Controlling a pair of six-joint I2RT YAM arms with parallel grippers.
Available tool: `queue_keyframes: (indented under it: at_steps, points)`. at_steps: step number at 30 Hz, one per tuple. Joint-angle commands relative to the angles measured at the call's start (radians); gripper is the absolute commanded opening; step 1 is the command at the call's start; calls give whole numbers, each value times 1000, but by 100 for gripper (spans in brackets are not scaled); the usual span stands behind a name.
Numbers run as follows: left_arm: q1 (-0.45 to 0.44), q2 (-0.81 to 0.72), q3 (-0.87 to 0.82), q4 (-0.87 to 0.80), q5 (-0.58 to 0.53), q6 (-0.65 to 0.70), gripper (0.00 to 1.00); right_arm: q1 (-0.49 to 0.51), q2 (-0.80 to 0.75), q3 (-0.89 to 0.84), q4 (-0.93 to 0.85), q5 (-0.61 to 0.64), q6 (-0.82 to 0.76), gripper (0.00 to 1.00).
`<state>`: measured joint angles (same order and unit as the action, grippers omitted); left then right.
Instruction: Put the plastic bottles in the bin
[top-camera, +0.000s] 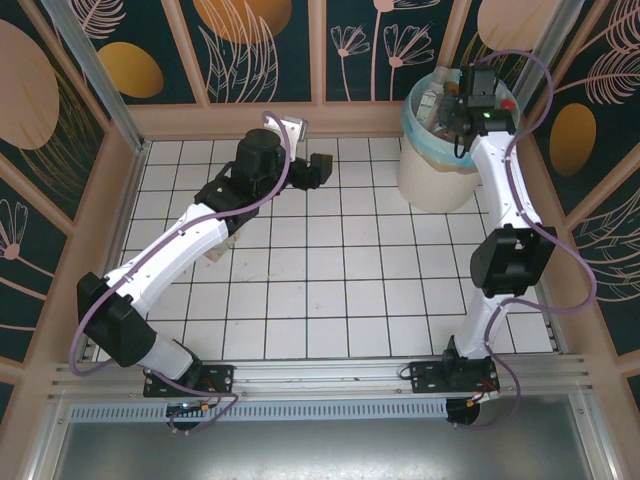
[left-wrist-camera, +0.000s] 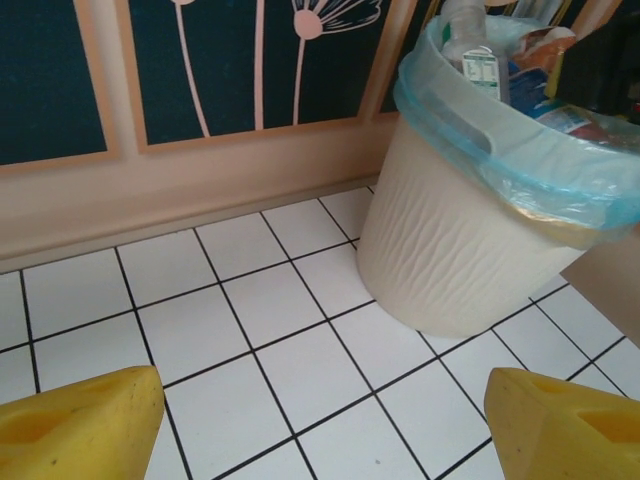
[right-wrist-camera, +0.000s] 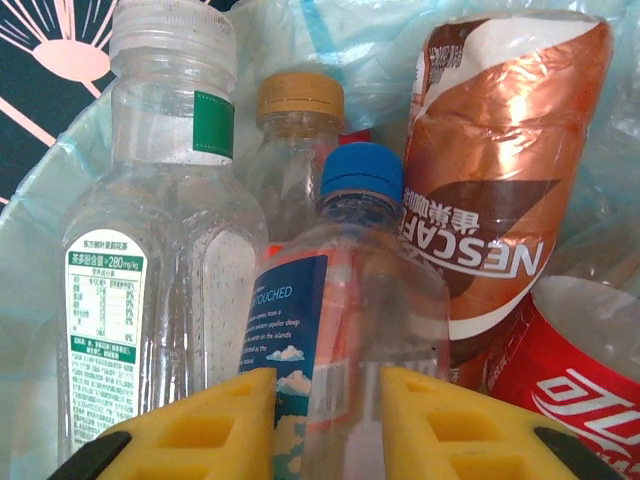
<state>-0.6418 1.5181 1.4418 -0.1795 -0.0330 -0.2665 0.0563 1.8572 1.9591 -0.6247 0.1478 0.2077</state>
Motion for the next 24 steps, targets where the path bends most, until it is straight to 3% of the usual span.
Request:
queue_keyframes:
  at_steps: [1,5,10,15,19,24]
  points:
    - [1,-25,0,-43,-57,-16,84,-11,21,-43,-92,-41,20,31]
    - [4,-44,3,-97,-109,-19,85,-2,15,64,-124,-41,19,40]
    - [52,-74,-19,-205,-161,-42,88,37,14,255,-176,12,14,61]
    - [166,-127,-116,-266,-148,-65,90,113,-3,362,-207,71,-4,65]
    - [255,-131,-214,-291,-133,-61,92,228,-57,273,-128,68,-36,65]
    - [351,-107,-352,-268,-61,-42,94,392,-121,42,51,-57,-75,65]
